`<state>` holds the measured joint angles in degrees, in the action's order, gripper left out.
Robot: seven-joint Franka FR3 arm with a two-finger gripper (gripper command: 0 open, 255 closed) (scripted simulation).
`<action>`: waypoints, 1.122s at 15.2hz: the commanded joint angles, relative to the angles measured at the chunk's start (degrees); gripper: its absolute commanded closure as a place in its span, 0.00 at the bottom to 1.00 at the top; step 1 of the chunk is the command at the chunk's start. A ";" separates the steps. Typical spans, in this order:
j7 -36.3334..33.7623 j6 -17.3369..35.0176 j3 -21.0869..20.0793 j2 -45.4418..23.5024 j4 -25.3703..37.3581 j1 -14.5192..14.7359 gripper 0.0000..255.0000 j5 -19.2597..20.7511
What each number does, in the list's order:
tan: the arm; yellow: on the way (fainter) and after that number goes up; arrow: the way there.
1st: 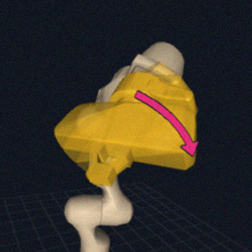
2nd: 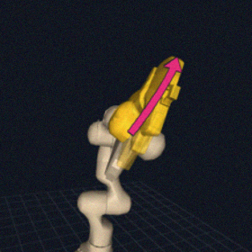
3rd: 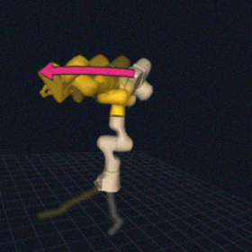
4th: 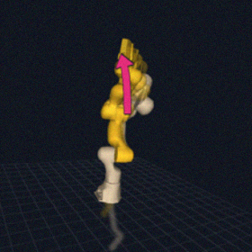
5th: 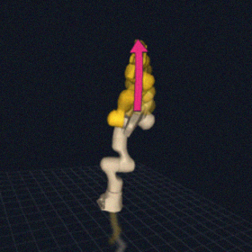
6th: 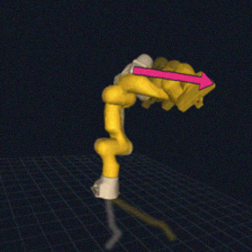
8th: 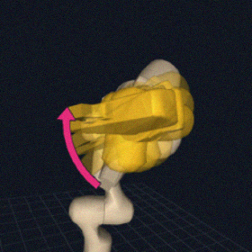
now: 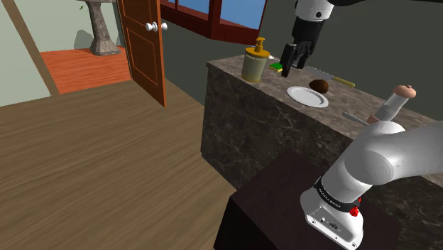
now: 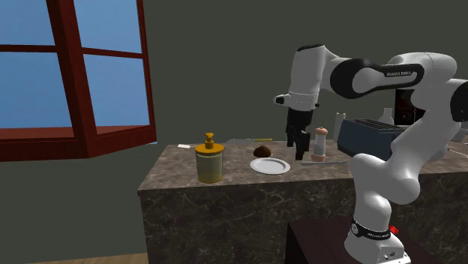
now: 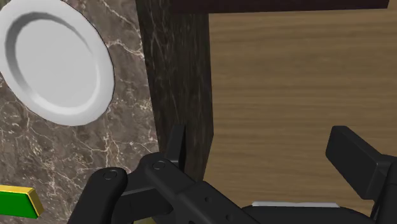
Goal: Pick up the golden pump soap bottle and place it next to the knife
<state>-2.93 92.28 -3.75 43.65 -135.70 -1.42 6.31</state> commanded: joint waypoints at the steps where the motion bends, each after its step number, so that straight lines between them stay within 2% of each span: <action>1: 0.00 0.00 0.00 0.00 0.00 0.00 0.00 0.00; 9: 9.22 7.06 7.82 -13.57 9.87 -1.49 0.00 1.23; 17: 19.19 10.41 14.59 -29.03 24.49 -1.94 0.00 -2.31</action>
<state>14.65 102.58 9.87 16.85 -113.63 -3.24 4.70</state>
